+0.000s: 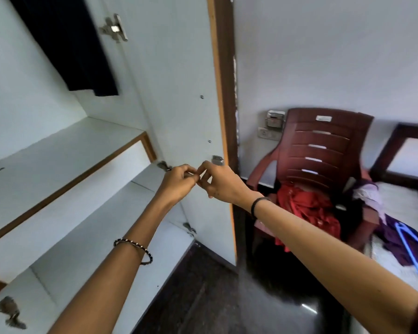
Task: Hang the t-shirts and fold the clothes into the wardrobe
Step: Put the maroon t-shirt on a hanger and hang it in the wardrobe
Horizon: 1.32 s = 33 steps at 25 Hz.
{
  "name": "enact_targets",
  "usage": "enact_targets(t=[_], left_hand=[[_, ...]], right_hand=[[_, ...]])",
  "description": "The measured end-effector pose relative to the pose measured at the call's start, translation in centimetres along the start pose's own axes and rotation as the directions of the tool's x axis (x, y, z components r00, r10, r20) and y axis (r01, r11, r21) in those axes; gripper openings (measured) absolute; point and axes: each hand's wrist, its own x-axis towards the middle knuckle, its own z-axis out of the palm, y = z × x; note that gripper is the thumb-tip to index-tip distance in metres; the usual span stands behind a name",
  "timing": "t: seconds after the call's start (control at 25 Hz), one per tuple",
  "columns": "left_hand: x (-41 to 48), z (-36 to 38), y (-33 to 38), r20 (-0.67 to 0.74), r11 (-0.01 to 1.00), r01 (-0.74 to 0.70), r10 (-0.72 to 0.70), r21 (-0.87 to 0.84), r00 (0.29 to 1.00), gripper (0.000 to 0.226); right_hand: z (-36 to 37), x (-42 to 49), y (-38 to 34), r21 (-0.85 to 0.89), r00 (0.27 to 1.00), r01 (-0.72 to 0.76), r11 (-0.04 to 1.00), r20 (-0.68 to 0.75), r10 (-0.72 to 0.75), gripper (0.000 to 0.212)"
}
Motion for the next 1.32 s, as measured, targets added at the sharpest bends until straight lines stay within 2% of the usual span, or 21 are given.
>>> enact_targets(t=[0.24,0.36,0.6,0.84,1.04,1.2,1.32], left_hand=[[0.4,8.9,3.5,0.213,0.995,-0.096,0.1,-0.028,0.972,0.018],[1.2,14.5,6.2,0.334,0.988,-0.149,0.152,-0.036,0.93,0.02],[3.9,25.7,11.4,0.483,0.965,-0.259,0.241,-0.032,0.842,0.033],[10.0,40.1,18.3,0.633,0.952,-0.304,0.212,0.039,0.745,0.034],[14.5,51.0,22.0,0.694,0.94,-0.324,0.163,0.106,0.701,0.033],[16.9,56.4,23.0,0.73,0.929,-0.324,0.095,0.18,0.677,0.033],[19.0,59.1,22.9,0.745,0.923,-0.307,0.033,0.233,0.666,0.033]], right_hand=[[-3.4,-7.0,7.4,0.023,0.978,-0.178,0.984,-0.111,0.179,0.012],[-5.8,-10.1,12.1,0.056,0.941,-0.292,0.955,-0.161,0.298,0.013],[-10.6,-14.6,22.4,0.099,0.855,-0.453,0.886,-0.232,0.463,0.018],[-16.8,-17.4,37.0,0.151,0.778,-0.562,0.813,-0.238,0.582,0.014],[-19.8,-20.1,47.1,0.178,0.713,-0.649,0.739,-0.198,0.673,0.014],[-20.1,-21.6,53.1,0.186,0.611,-0.759,0.624,-0.13,0.781,0.015],[-19.6,-21.9,57.2,0.118,0.555,-0.82,0.56,-0.072,0.829,0.021]])
